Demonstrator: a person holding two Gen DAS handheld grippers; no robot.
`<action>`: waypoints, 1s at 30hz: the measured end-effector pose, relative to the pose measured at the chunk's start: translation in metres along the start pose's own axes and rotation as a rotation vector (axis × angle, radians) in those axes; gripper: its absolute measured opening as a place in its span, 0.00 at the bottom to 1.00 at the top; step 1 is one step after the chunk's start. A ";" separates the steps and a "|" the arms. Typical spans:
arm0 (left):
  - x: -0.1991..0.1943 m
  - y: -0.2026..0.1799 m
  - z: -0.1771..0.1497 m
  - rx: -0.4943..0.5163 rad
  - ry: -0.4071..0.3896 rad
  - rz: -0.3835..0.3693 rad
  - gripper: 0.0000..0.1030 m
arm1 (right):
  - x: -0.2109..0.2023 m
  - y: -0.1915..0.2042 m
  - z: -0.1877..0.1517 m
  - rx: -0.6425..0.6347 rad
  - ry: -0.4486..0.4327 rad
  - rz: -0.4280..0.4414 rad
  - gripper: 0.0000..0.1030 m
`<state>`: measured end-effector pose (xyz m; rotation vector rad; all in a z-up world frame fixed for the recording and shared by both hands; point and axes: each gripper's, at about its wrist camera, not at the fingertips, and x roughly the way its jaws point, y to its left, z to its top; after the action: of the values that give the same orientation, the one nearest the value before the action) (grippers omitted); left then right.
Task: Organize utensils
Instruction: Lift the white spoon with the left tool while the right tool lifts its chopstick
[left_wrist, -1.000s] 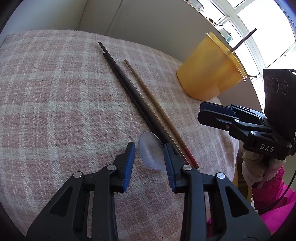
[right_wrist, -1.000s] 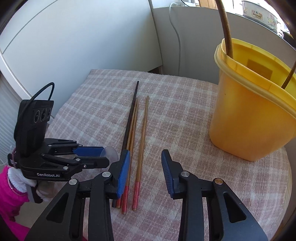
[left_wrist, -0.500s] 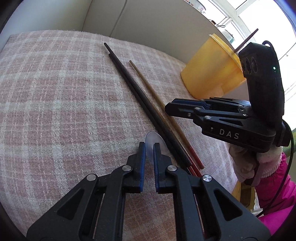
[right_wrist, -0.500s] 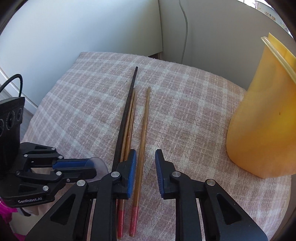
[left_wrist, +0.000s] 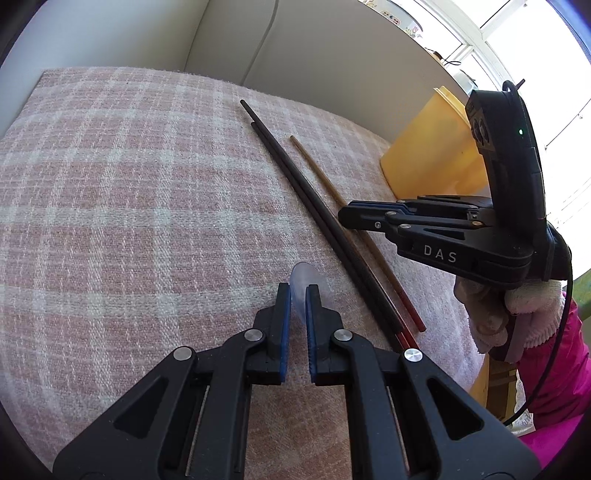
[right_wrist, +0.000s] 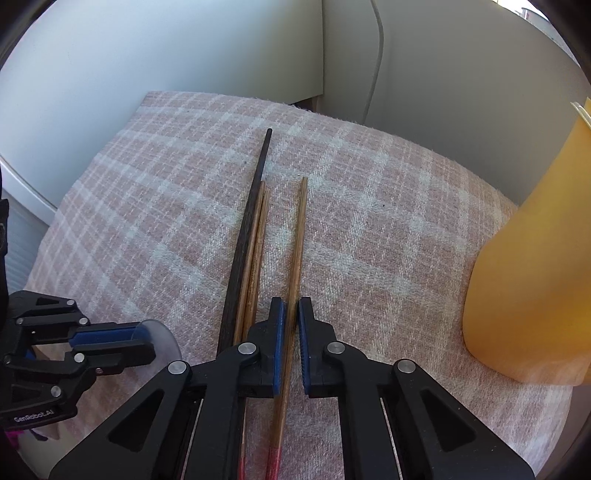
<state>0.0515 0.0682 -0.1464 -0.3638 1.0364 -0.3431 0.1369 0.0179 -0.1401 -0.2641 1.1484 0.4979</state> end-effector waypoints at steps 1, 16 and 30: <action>-0.002 0.002 0.000 -0.002 -0.004 0.005 0.05 | 0.000 -0.001 0.000 0.002 0.003 0.001 0.05; -0.021 0.020 0.004 -0.015 -0.040 0.033 0.04 | 0.008 -0.003 0.014 -0.007 0.062 -0.005 0.05; -0.089 -0.004 0.024 0.066 -0.192 0.048 0.01 | -0.070 0.001 -0.015 -0.025 -0.155 0.039 0.05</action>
<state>0.0304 0.1069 -0.0658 -0.3057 0.8427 -0.2927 0.1025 -0.0050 -0.0816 -0.2216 0.9985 0.5580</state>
